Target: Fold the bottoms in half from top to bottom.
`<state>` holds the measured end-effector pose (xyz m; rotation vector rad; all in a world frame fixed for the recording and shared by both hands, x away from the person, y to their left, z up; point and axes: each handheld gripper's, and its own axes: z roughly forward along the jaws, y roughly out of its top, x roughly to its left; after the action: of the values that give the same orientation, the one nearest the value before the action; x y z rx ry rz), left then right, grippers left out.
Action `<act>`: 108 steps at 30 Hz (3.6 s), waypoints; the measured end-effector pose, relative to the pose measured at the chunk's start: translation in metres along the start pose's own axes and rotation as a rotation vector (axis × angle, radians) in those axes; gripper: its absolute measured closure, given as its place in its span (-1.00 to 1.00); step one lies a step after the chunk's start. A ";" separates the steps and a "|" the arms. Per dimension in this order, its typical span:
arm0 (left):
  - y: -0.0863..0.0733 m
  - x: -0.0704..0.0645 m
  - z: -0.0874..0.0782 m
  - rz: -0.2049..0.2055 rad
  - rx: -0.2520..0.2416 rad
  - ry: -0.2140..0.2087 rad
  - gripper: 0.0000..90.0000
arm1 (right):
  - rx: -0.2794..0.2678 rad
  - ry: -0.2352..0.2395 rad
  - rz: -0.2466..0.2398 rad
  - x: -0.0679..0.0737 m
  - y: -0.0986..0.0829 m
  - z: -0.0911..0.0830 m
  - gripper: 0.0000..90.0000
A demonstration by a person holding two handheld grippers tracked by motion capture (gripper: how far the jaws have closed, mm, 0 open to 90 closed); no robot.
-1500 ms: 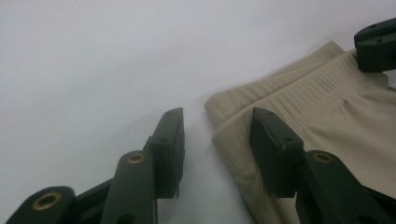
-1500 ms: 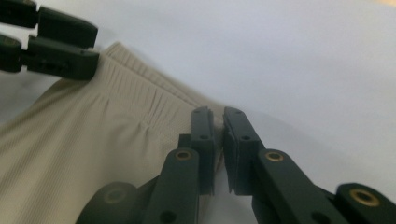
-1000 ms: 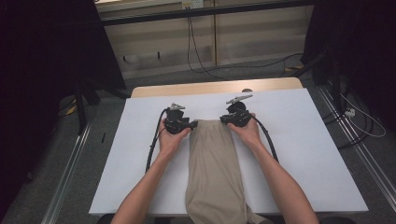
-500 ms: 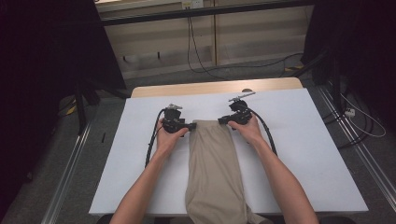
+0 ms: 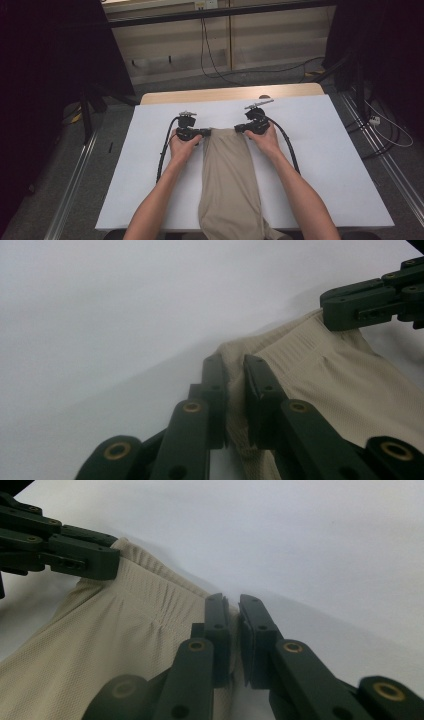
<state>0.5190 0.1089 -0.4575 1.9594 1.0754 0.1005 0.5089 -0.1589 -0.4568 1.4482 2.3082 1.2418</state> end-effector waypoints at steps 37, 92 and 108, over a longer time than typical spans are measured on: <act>0.148 -0.037 -0.066 0.170 -0.318 0.059 0.81 | -0.355 -0.050 -0.062 0.010 0.135 -0.106 0.87; -0.138 -0.157 -0.122 0.532 0.125 -0.237 0.71 | 0.091 0.156 -0.389 0.122 -0.165 -0.153 0.78; -0.122 -0.148 -0.143 0.440 0.003 -0.326 -0.09 | -0.007 0.266 -0.274 0.113 -0.144 -0.172 0.13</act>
<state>0.2845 0.1259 -0.4109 2.0963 0.4269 0.0160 0.2636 -0.1928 -0.4150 0.9682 2.5568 1.4272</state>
